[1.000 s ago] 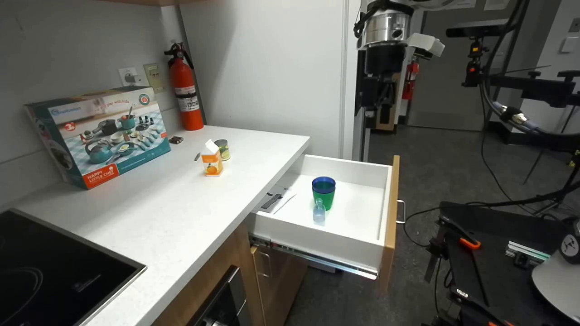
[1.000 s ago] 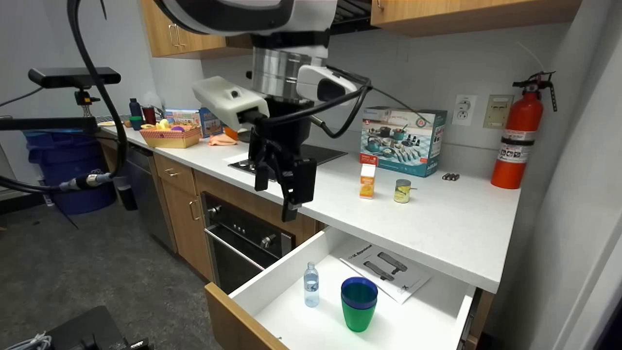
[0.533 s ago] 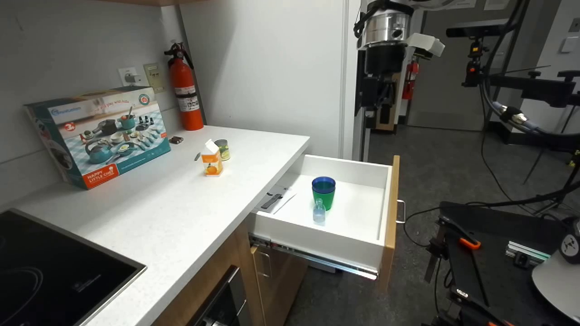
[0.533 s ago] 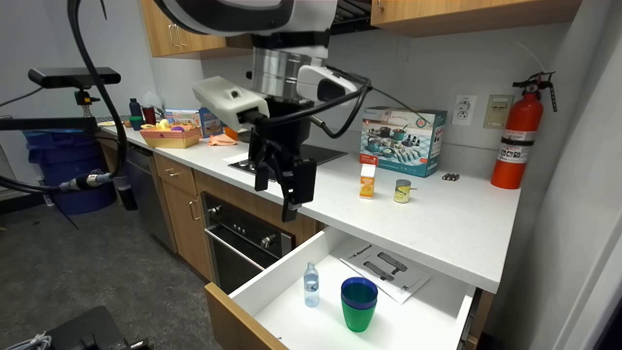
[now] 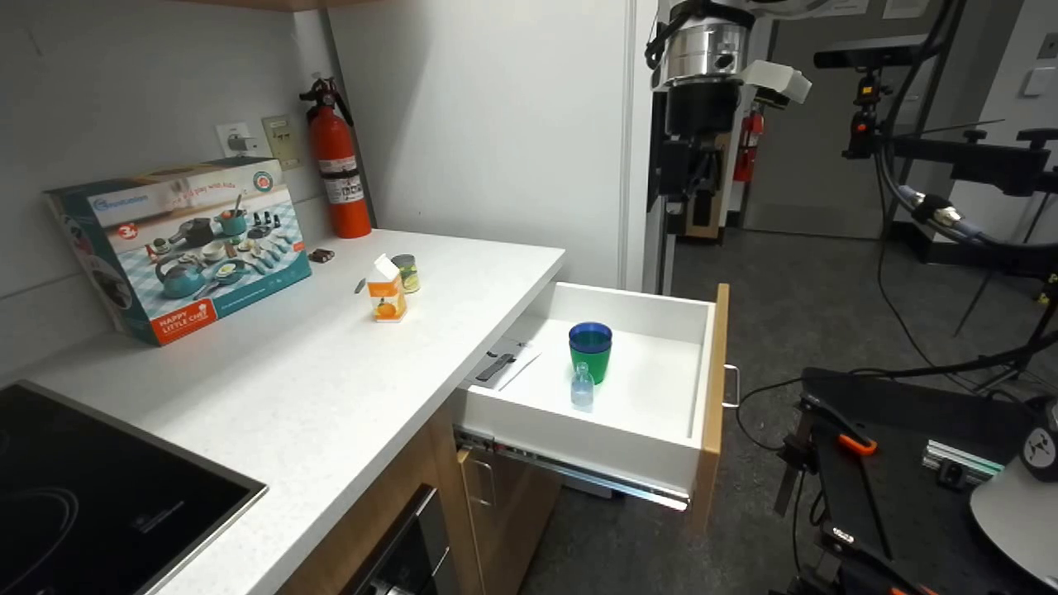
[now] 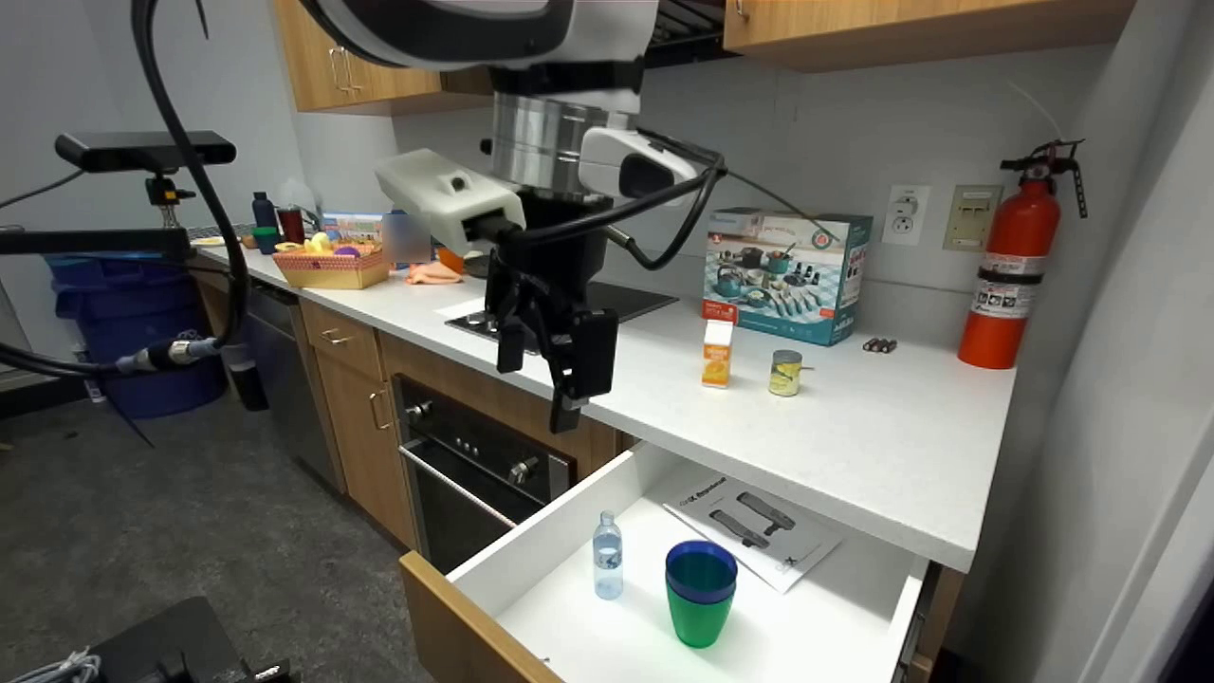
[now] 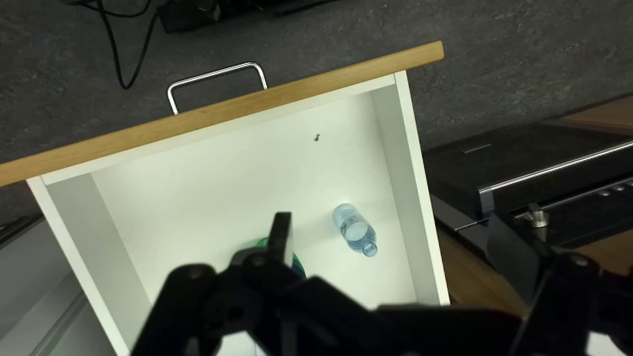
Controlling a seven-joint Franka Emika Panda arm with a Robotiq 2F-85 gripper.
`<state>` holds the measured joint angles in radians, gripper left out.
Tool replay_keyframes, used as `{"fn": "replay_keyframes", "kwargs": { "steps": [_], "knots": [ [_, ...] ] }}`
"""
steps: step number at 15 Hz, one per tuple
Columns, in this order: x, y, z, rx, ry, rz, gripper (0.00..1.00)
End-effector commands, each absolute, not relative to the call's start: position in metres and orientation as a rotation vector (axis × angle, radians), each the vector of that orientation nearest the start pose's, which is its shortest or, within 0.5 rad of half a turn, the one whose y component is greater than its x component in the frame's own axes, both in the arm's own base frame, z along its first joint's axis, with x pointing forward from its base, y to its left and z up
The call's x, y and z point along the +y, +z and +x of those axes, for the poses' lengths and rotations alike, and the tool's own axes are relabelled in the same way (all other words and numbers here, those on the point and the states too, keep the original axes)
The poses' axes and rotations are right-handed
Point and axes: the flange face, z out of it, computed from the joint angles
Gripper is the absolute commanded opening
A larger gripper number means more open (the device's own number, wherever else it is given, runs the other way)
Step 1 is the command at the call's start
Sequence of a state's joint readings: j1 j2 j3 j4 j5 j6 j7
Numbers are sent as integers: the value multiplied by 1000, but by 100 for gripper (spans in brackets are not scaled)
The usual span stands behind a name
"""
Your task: Put the orange bottle in the drawer
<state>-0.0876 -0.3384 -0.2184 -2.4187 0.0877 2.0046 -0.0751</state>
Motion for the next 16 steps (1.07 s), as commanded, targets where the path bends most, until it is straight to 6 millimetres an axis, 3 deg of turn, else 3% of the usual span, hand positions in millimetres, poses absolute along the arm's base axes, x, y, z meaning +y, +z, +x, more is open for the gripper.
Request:
{"fn": "replay_keyframes", "kwargs": {
  "steps": [1, 11, 12, 15, 16],
  "knots": [
    [-126, 428, 412, 389, 51, -2958, 100],
    [-130, 429, 415, 315, -8, -3034, 100],
    [-98, 395, 464, 274, 2, -3038, 100],
    [-105, 394, 488, 262, -53, -3040, 100],
    [-102, 402, 460, 278, -51, -3045, 100]
  ]
}}
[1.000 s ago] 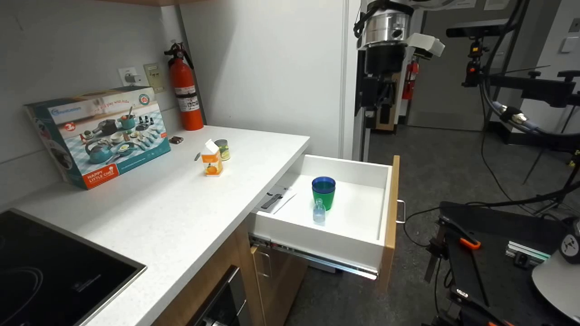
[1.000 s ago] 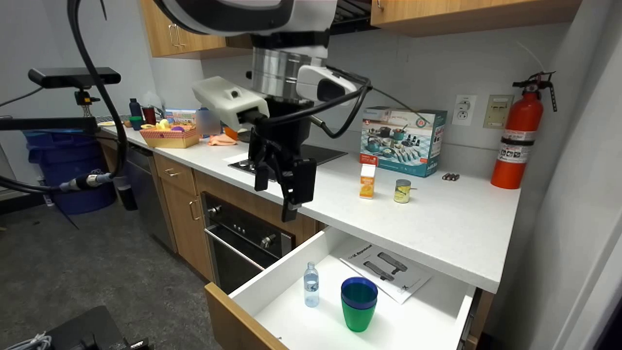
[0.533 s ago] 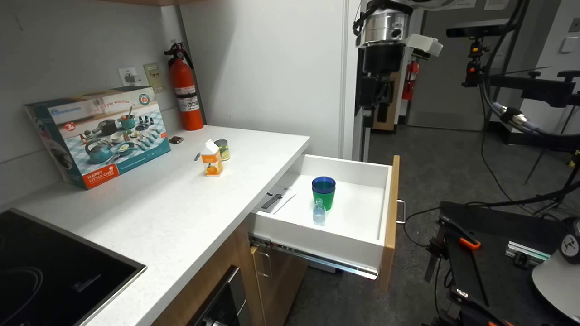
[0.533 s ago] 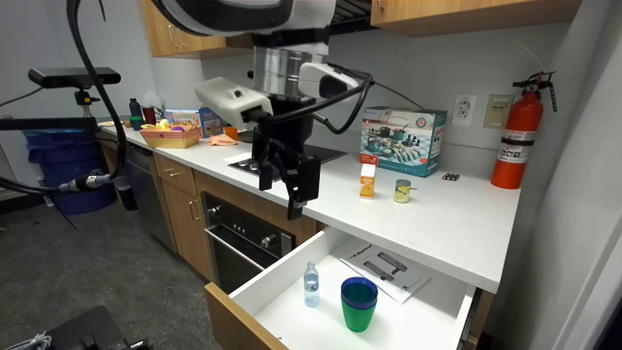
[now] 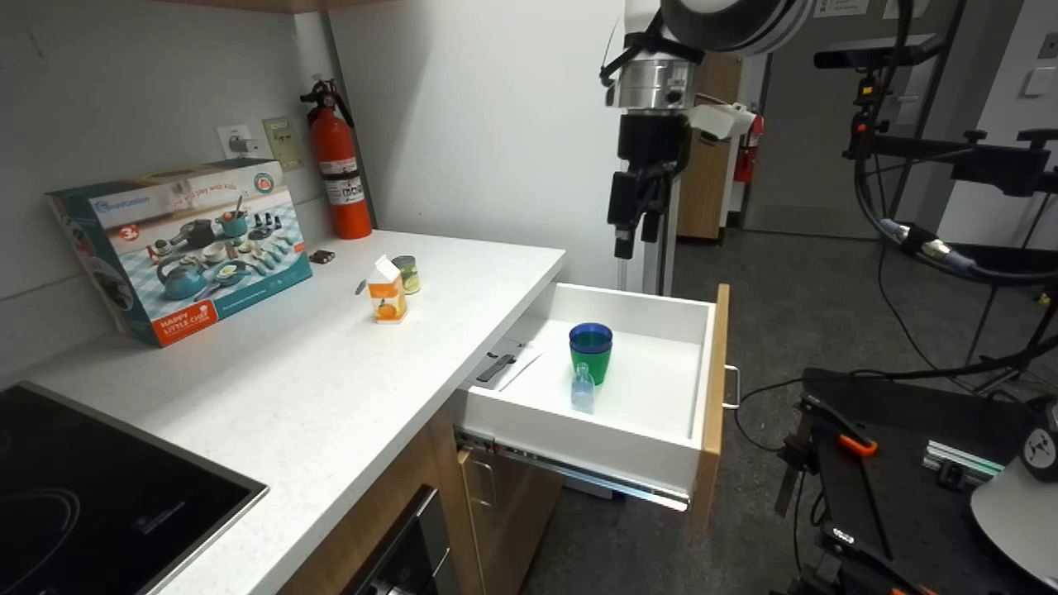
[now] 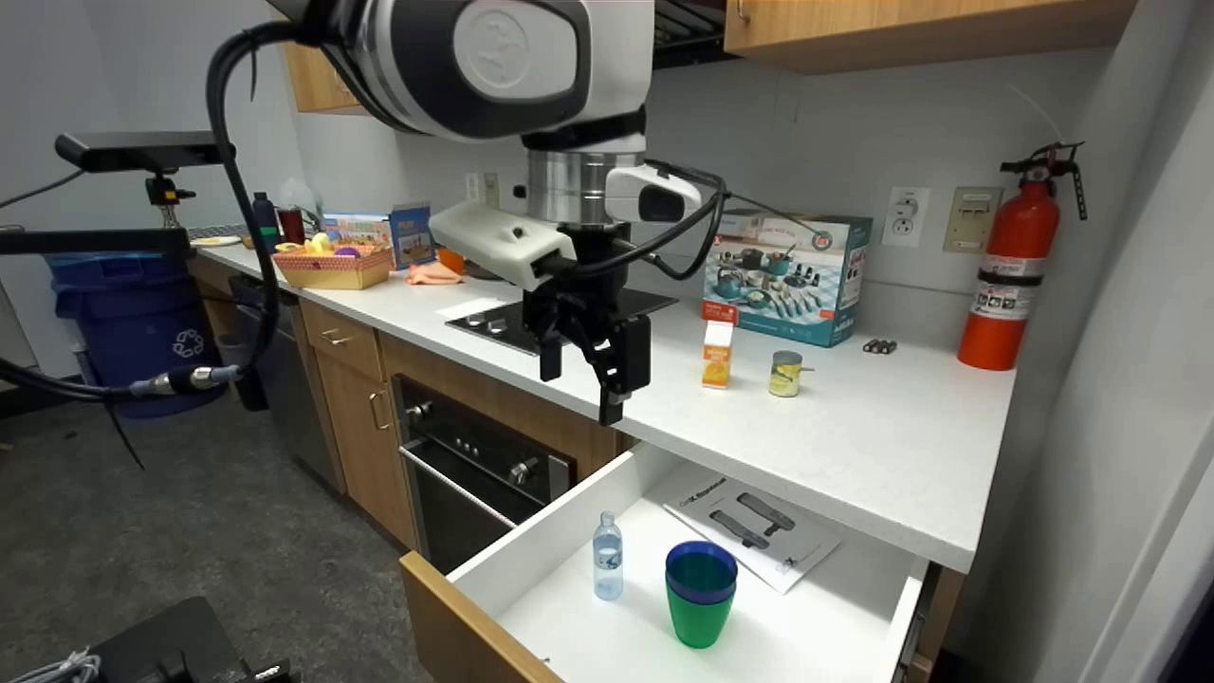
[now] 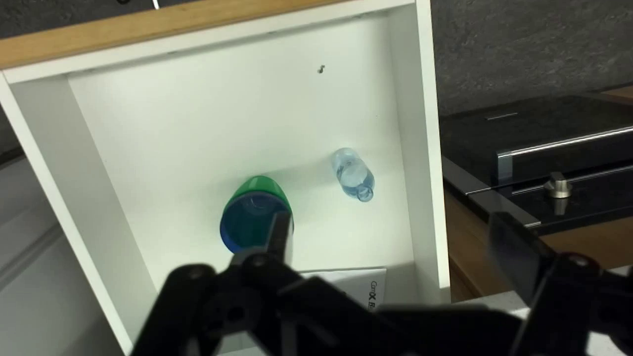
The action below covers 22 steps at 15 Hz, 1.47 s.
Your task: Put the orange bottle in the drawer
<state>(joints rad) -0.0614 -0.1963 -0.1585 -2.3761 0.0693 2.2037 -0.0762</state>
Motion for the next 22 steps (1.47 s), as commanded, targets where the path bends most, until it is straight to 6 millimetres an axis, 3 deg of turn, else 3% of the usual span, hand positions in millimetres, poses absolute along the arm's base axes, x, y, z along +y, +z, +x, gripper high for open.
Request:
{"fn": "replay_keyframes", "kwargs": {
  "steps": [1, 4, 15, 22],
  "knots": [
    [-100, 395, 471, 271, -42, -3051, 100],
    [-103, 387, 484, 275, -27, -3057, 100],
    [-104, 390, 486, 275, -37, -3058, 100],
    [-114, 401, 505, 292, -293, -3052, 100]
  ]
}}
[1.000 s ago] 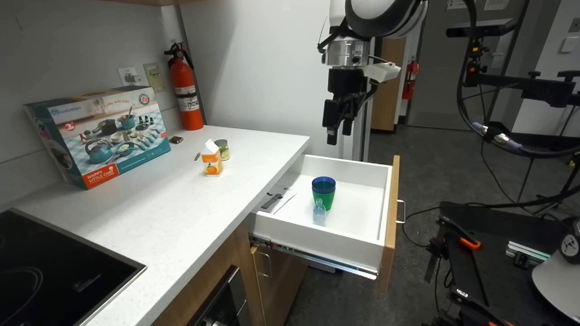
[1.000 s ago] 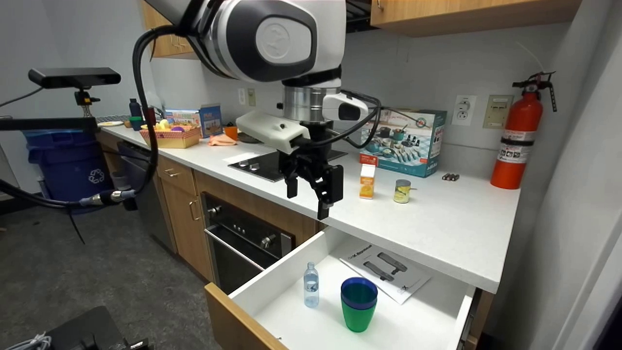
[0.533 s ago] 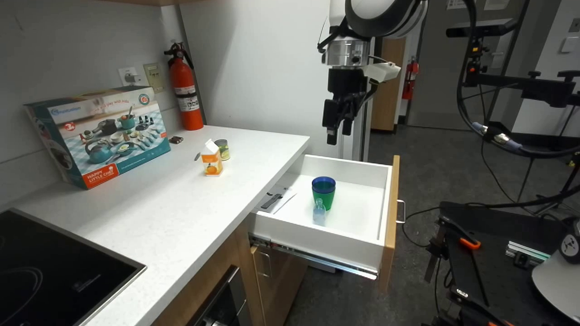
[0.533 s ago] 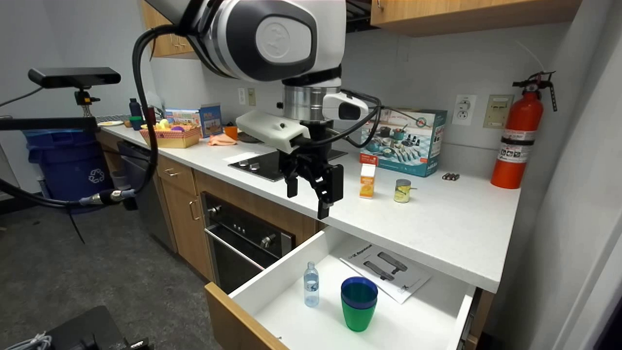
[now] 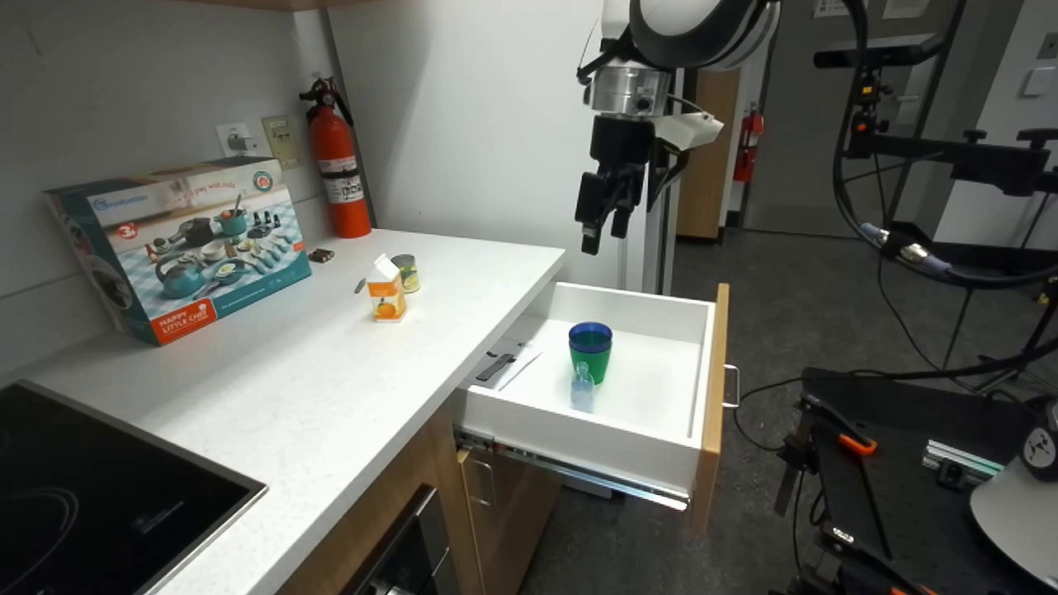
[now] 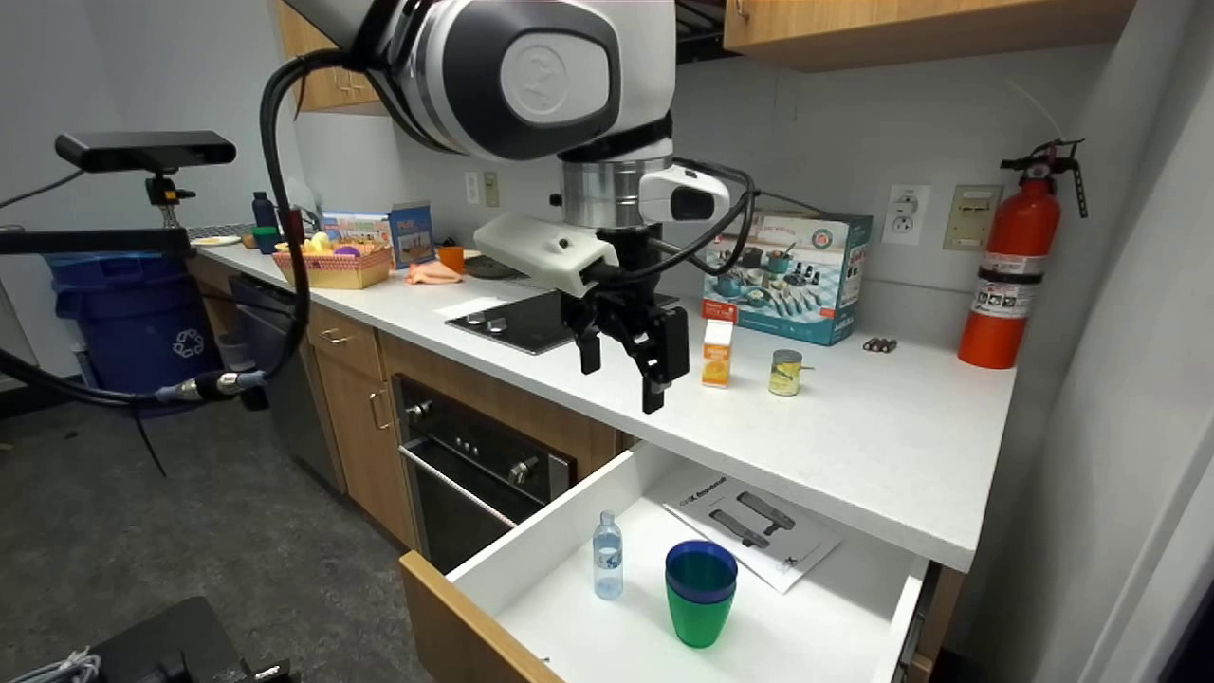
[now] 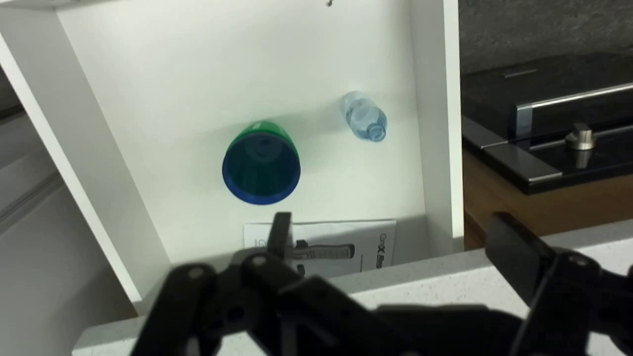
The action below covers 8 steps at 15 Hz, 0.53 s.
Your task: Put the orange bottle in the drawer
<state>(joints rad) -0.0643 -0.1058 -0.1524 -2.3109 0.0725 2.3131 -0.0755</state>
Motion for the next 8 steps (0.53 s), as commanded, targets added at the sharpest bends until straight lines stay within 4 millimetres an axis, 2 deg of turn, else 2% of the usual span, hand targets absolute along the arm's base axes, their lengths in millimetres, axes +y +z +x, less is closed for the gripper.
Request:
{"fn": "replay_keyframes", "kwargs": {
  "steps": [1, 5, 8],
  "knots": [
    [-116, 402, 507, 286, -335, -3053, 100],
    [-126, 407, 509, 241, -465, -3036, 100],
    [-128, 408, 504, 206, -484, -3012, 100]
  ]
}}
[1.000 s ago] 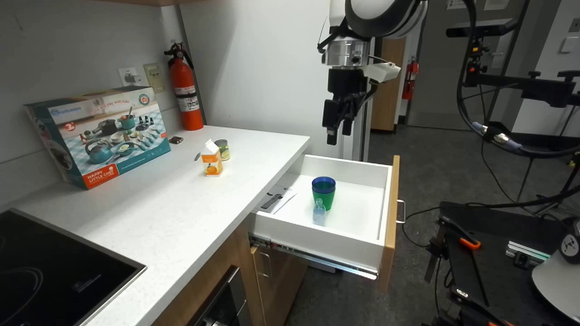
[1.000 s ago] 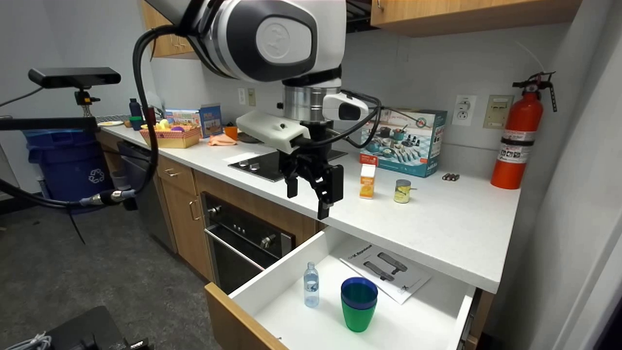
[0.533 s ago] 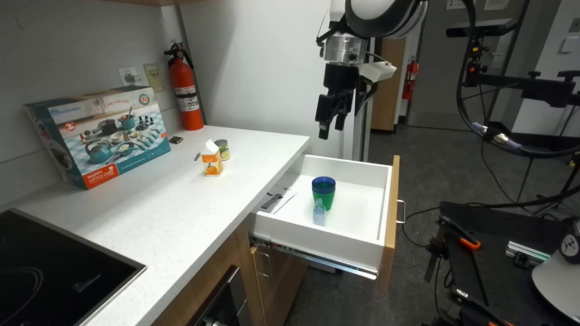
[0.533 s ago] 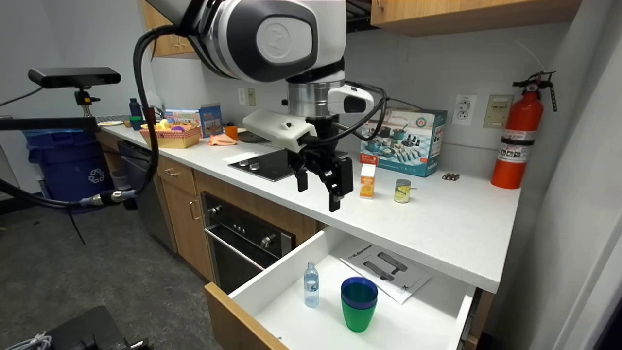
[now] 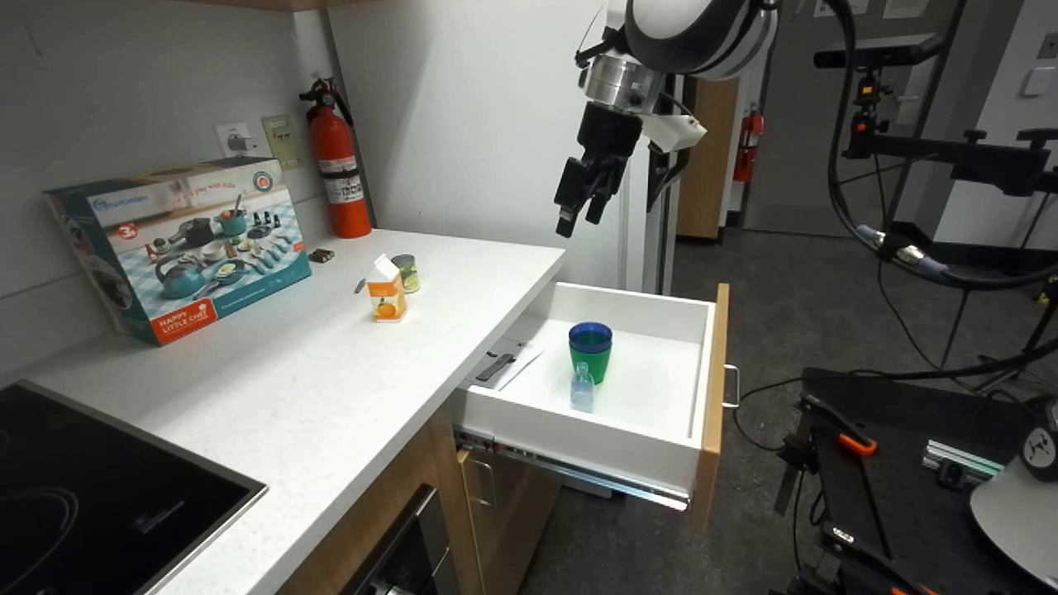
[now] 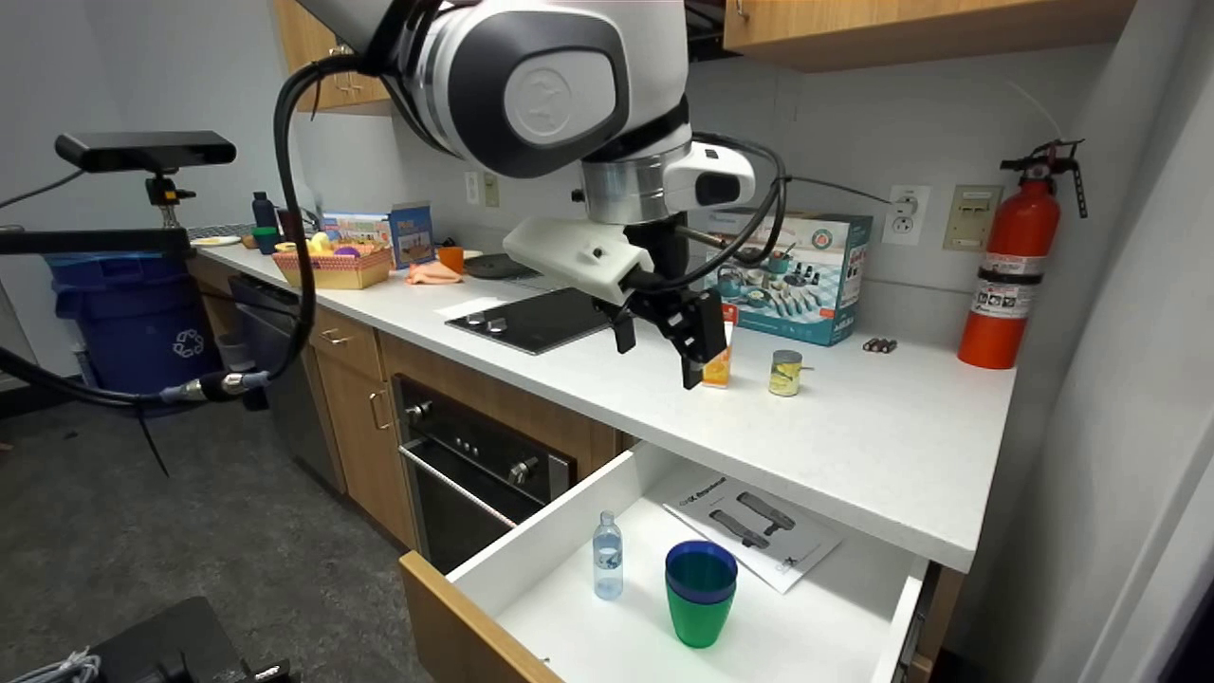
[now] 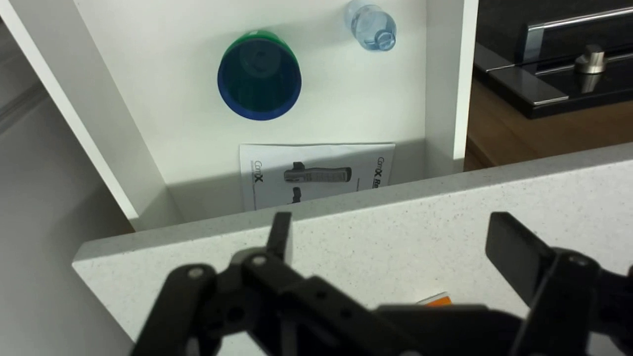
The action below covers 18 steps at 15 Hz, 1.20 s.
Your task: Put the orange bottle in the drawer
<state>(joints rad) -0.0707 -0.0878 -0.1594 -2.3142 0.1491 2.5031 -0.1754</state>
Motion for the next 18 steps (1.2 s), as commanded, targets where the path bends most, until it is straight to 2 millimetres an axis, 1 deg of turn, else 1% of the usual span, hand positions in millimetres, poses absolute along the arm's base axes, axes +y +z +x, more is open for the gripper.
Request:
{"fn": "replay_keyframes", "kwargs": {
  "steps": [1, 2, 5, 18],
  "knots": [
    [-131, 409, 499, 204, -483, -3008, 100],
    [-124, 407, 508, 229, -455, -3027, 100],
    [-128, 406, 504, 223, -453, -3024, 100],
    [-128, 405, 504, 223, -451, -3024, 100]
  ]
}}
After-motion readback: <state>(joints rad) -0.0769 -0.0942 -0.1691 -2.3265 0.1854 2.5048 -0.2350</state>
